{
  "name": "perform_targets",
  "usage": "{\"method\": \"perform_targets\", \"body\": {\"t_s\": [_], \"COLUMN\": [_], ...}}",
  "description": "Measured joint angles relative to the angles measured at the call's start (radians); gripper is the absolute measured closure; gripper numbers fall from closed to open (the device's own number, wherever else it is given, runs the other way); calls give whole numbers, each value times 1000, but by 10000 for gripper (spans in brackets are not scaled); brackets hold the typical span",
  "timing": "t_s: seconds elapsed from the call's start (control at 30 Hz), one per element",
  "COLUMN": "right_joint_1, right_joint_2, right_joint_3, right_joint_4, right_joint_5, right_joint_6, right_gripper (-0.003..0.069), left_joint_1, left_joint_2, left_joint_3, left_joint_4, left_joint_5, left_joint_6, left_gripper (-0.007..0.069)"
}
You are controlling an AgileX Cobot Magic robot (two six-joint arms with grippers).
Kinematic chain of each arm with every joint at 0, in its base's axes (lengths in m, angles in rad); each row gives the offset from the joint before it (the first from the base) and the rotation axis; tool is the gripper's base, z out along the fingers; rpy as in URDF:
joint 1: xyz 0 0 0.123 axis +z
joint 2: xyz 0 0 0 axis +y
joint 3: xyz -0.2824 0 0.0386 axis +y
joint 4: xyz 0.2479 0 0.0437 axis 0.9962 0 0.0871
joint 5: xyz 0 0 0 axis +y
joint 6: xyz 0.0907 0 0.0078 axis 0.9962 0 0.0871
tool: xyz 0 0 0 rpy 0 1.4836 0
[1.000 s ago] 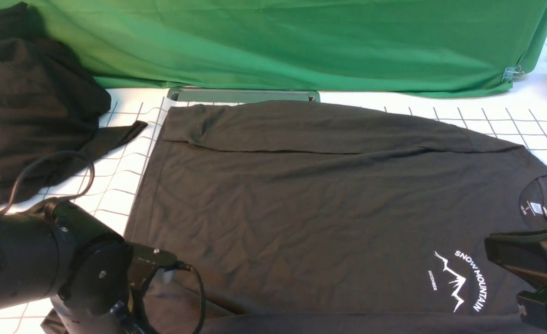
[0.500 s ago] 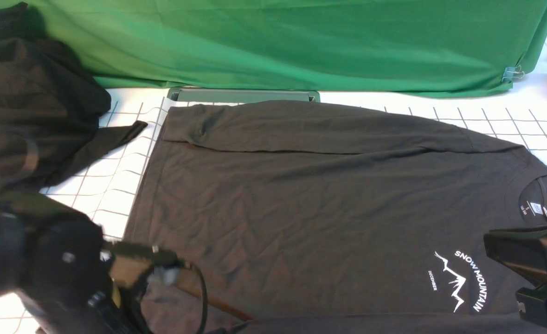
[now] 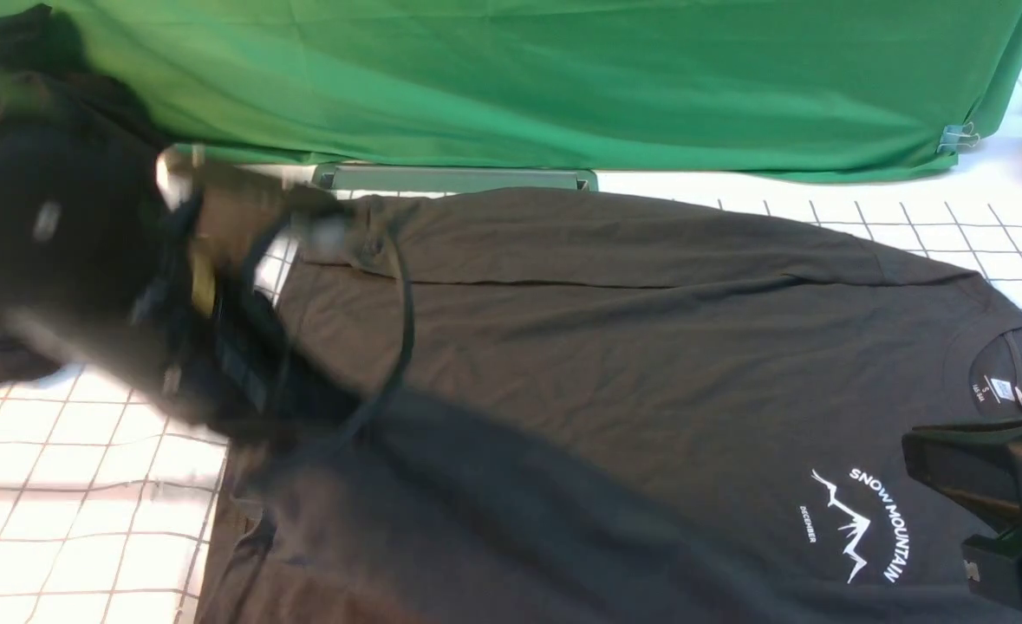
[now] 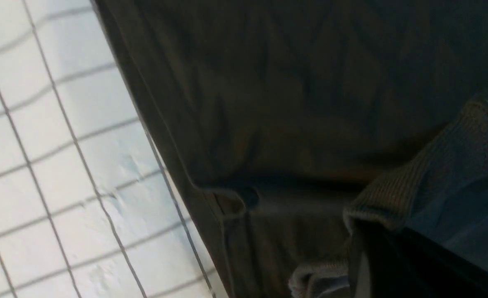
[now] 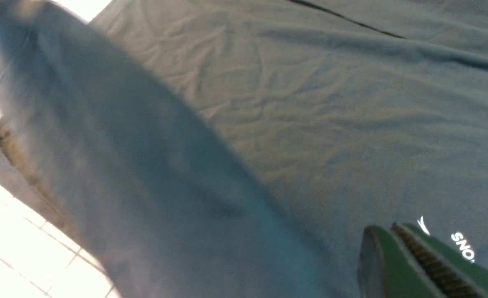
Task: Fold a long-sleeved shirt over a white checkered tablecloth.
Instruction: 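Fold the left side of the black T-shirt inward over its body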
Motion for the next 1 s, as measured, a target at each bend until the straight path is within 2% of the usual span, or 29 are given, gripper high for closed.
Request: {"method": "perform_targets", "body": {"t_s": [0.33,0.6,0.77,0.83,1.0], "right_joint_1": [0,0,0,0,0], "right_joint_2": [0,0,0,0,0], "right_joint_3": [0,0,0,0,0], "right_joint_4": [0,1,2,2,3], "right_joint_5": [-31,-32,-32,-32,-32], "right_joint_6": [9,29,30,30,30], "right_gripper": [656,656,656,656,656], "left_joint_1": [129,135,135,135,136], "left_joint_2": [246,387,423,433,449], "left_joint_3": [-202,-212,-212,-213,-215], "left_joint_4": [13,44,116,132,156], "left_joint_5": [-42,-77,-116,-140,-137], "left_joint_6": [79,90,82,82,60], "left_gripper": [614,614,599,562,372]}}
